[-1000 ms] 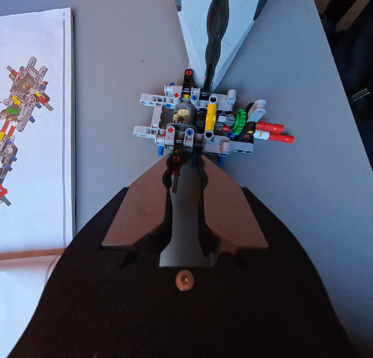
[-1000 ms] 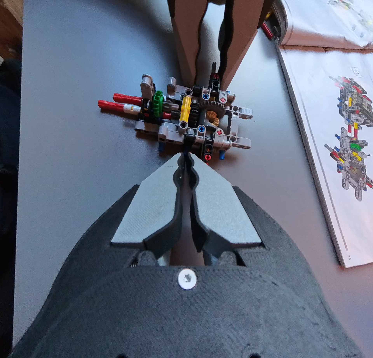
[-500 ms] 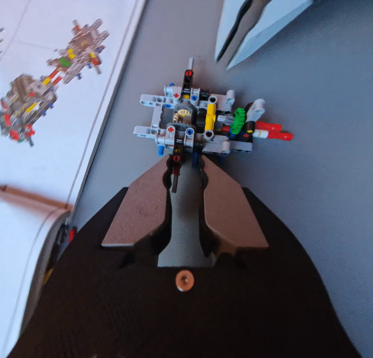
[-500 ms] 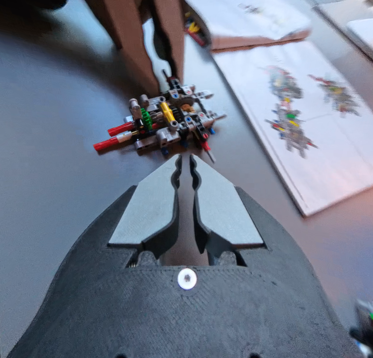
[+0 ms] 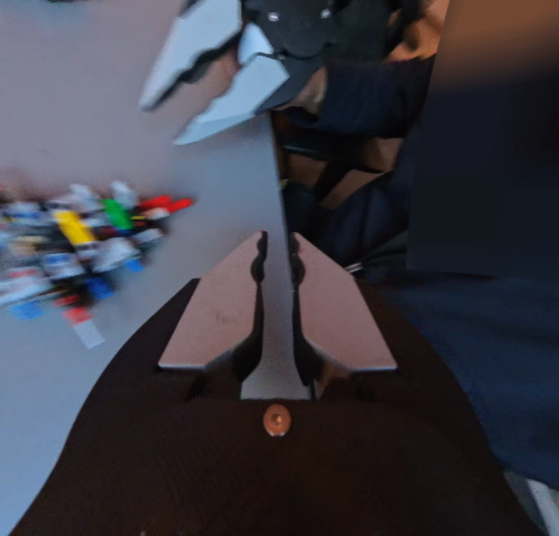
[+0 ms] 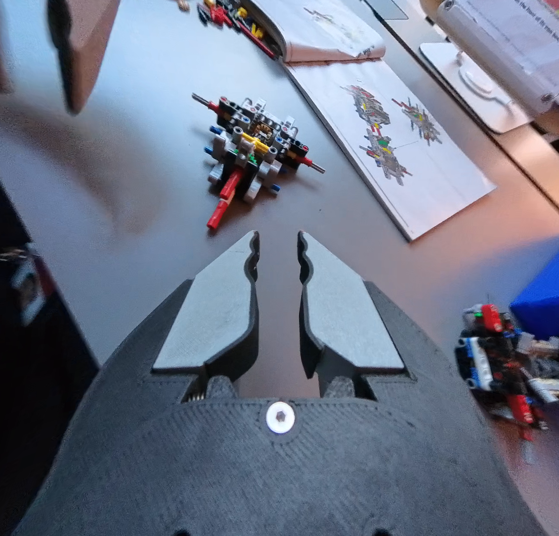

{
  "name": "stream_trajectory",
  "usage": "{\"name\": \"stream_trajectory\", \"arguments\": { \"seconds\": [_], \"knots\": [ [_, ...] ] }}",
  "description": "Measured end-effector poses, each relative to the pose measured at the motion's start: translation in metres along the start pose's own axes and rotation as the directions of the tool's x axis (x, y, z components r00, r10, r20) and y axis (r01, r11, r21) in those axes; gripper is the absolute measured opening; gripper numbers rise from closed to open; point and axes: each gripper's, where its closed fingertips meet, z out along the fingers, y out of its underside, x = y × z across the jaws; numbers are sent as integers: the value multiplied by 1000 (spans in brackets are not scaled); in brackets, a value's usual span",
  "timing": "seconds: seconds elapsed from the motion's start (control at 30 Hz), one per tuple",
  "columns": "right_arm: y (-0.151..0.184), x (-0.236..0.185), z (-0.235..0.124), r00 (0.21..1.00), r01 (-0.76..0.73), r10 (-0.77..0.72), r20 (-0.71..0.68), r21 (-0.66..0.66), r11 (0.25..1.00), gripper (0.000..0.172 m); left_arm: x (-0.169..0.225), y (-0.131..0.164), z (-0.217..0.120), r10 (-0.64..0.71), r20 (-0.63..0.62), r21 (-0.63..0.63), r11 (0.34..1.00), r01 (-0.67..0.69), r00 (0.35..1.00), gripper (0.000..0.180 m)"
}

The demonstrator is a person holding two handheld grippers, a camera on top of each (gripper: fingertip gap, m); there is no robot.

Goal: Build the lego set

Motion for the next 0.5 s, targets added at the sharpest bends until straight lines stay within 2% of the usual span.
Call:
{"name": "stream_trajectory", "arguments": {
  "seconds": [0.03, 0.07, 0.1, 0.13, 0.17, 0.2, 0.23, 0.27, 0.3, 0.4, 0.5],
  "knots": [
    [-1, -4, -5, 999, -36, 36, 33, 17, 999, 22, -23, -4, -20, 88, 157, -32, 996, -84, 984, 0],
    [0, -10, -9, 997, -57, 55, 61, 26, 998, 22, -64, -4, -51, 190, 392, -111, 981, -159, 900, 0],
    [2, -13, -11, 996, -62, 60, 69, 21, 998, 22, -108, -1, -90, 281, 614, -212, 959, -188, 737, 26],
    [6, -15, -12, 997, -52, 52, 62, 8, 999, 22, -132, 8, -113, 336, 675, -287, 940, -185, 656, 38],
    [9, -16, -13, 998, -36, 36, 49, -3, 999, 22, -138, 25, -114, 326, 619, -338, 932, -133, 714, 21],
    [10, -18, -13, 999, -20, 20, 38, -8, 1000, 22, -136, 40, -105, 233, 551, -337, 940, -42, 801, 20],
    [11, -19, -14, 999, -8, 8, 34, -10, 1000, 22, -132, 46, -93, 137, 496, -315, 949, 31, 858, 19],
    [11, -21, -14, 999, 0, 0, 38, -10, 1000, 22, -128, 47, -81, 97, 453, -298, 953, 48, 886, 8],
    [11, -23, -13, 999, 2, -2, 45, -12, 1000, 22, -125, 46, -69, 111, 436, -293, 956, 24, 893, 0],
    [14, -26, -12, 998, 0, 2, 63, -18, 1000, 22, -121, 41, -34, 159, 430, -317, 948, -16, 889, 6],
    [19, -25, -13, 997, -25, 26, 72, -26, 999, 22, -83, 25, 19, 141, 265, -251, 965, -72, 954, 9]
  ]
}}
